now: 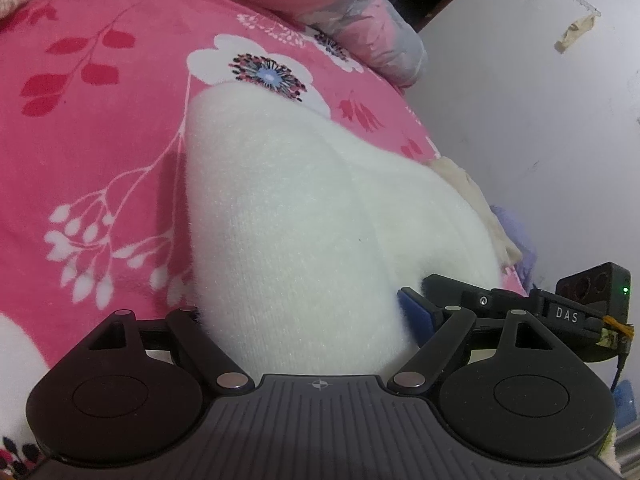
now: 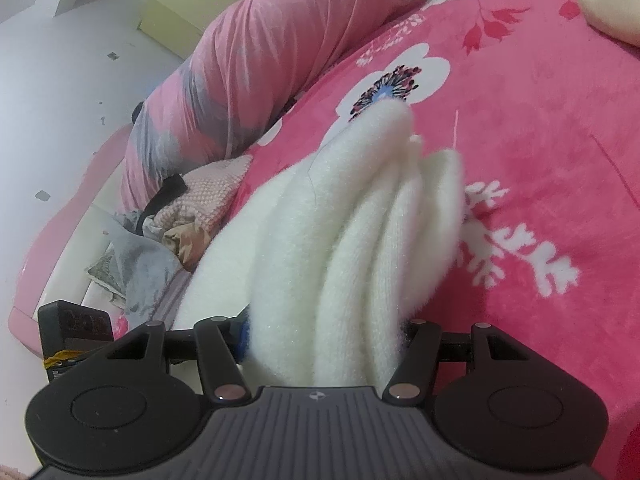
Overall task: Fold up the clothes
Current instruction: 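Lift the folded fleece with both grippers and carry it toward the beige towel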
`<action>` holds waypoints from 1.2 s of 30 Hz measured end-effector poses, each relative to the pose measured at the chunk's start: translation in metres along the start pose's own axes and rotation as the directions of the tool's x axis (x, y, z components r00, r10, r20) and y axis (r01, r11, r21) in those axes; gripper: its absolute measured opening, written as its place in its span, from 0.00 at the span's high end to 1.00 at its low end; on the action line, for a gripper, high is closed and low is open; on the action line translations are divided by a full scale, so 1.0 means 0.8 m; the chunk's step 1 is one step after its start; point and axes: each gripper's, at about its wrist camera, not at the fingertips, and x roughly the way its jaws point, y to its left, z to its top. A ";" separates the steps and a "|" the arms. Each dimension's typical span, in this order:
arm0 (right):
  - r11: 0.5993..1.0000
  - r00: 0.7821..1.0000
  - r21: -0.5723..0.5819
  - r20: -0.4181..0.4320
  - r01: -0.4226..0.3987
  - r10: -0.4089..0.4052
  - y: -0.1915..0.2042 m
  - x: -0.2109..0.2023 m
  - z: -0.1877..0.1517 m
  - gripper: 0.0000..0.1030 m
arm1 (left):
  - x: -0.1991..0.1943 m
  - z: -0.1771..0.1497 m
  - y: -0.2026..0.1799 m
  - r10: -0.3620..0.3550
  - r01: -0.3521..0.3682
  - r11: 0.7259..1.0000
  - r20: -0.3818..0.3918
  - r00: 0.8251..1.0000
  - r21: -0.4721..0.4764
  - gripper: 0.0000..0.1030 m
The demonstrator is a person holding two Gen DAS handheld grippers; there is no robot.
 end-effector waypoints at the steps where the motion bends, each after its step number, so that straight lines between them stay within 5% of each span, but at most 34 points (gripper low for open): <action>1: 1.000 1.000 -0.001 0.002 -0.003 0.003 0.000 -0.002 -0.001 0.40 | -0.002 -0.001 -0.003 0.006 -0.006 1.000 0.001 1.000 0.005 0.20; 23: 0.998 0.995 -0.006 0.073 -0.061 0.062 -0.021 -0.064 -0.017 0.40 | -0.003 -0.016 -0.085 0.081 -0.084 0.987 0.027 0.996 0.137 0.20; 36: 0.999 0.990 -0.008 0.139 -0.031 0.032 -0.042 -0.115 -0.023 0.40 | 0.019 -0.029 -0.127 0.040 -0.044 0.982 0.028 0.999 0.185 0.20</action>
